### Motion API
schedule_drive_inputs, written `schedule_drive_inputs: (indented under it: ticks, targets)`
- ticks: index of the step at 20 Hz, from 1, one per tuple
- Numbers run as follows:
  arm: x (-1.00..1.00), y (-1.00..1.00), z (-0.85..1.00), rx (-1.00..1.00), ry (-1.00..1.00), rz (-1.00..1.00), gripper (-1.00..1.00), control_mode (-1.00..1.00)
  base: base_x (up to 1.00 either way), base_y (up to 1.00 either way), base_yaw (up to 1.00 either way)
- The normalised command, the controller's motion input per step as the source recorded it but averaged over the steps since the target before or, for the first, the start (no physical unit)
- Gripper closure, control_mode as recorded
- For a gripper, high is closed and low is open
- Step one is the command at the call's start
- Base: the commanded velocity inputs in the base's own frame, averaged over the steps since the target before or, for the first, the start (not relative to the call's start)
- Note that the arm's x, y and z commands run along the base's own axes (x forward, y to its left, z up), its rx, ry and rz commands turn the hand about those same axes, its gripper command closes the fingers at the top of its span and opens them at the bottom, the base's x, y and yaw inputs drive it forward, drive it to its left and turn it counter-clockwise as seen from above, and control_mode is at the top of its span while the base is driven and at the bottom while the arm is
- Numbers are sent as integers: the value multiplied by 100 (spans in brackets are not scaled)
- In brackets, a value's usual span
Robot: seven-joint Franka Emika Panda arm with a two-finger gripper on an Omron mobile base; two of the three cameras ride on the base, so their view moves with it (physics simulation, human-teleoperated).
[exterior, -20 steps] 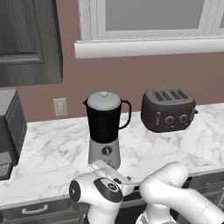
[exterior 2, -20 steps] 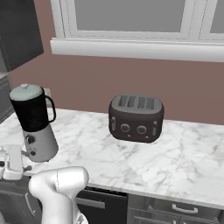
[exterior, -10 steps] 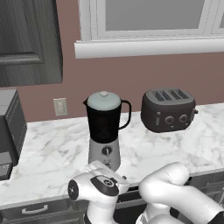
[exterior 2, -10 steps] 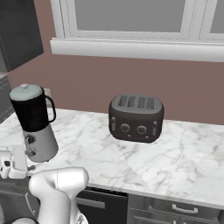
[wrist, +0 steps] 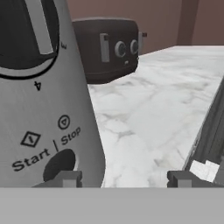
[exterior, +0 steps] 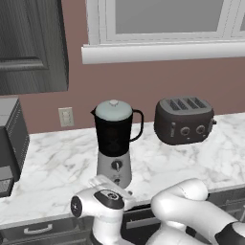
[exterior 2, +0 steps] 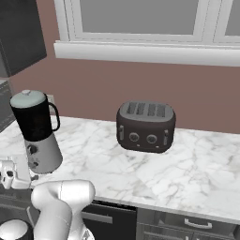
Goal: Open the blender lid, put the tangerine in the blender, close the lid, and start the blender.
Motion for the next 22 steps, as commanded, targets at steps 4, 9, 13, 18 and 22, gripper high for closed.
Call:
schedule_drive_inputs:
  ticks: [4,9,13,18,22]
  targets:
    - [26,6,-13,0,0,0,-100,-100,0,0,0]
    - [9,1,-5,0,-5,0,-100,-100,0,0,0]
    - [-37,-3,2,0,-18,0,-100,-100,0,0,0]
    - [-29,0,25,0,-17,0,-100,-100,0,0,0]
    - [-16,0,38,0,-14,0,-100,-100,0,0,0]
